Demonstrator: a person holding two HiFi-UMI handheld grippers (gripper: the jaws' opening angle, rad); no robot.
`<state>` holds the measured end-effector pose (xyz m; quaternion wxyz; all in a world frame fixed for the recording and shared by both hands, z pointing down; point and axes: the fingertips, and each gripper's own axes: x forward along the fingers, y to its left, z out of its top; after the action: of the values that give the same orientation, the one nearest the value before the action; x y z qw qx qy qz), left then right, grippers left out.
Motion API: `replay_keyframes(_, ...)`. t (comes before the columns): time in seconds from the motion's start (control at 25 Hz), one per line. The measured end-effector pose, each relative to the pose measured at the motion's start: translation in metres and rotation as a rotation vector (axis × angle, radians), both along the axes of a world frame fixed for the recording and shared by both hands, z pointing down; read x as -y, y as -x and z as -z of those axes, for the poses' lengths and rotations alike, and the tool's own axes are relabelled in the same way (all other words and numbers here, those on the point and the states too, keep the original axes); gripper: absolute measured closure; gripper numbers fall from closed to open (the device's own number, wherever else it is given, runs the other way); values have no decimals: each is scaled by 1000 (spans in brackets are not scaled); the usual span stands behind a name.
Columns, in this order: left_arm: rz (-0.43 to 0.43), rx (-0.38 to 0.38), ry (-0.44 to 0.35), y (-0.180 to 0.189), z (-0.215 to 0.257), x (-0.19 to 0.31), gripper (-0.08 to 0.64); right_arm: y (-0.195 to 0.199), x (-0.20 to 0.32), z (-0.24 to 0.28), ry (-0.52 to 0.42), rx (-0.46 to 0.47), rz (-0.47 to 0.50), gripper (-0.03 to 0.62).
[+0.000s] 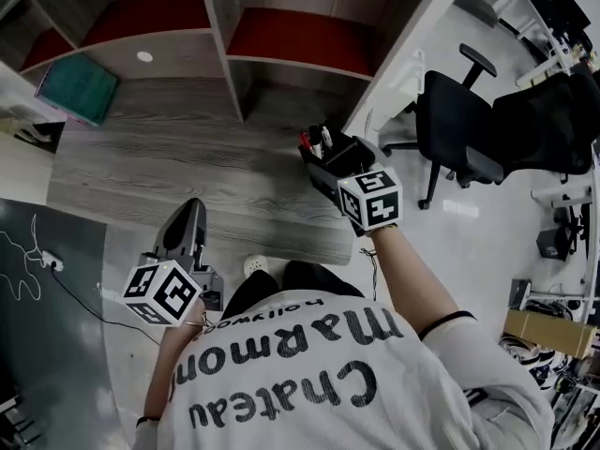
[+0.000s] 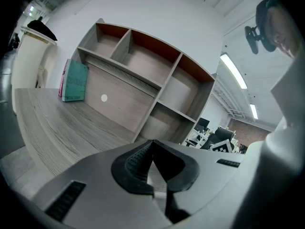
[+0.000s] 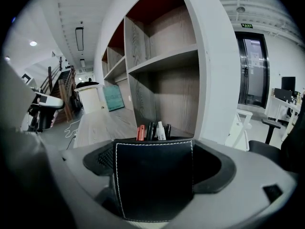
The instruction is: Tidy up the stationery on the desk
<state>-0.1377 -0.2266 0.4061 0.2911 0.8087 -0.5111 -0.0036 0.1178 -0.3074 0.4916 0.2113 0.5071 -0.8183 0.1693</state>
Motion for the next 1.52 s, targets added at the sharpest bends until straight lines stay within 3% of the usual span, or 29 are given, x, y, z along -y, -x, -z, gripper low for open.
replay_keyframes(0.32,66,56,3,3,-1,-11,545,-2,11,-11,1,5,49,146)
replay_keyframes(0.88,108,82,1,-7,1,-12,545,1,24,-8,-52,76,108,146)
replay_keyframes(1.24,118,81,-9,-19,0,-18,545,8,12,-11,-101,7,201,147)
replay_keyframes(1.52,136,83,-33,-19,4,-27,545,6,8,-12,-113,22,209,147)
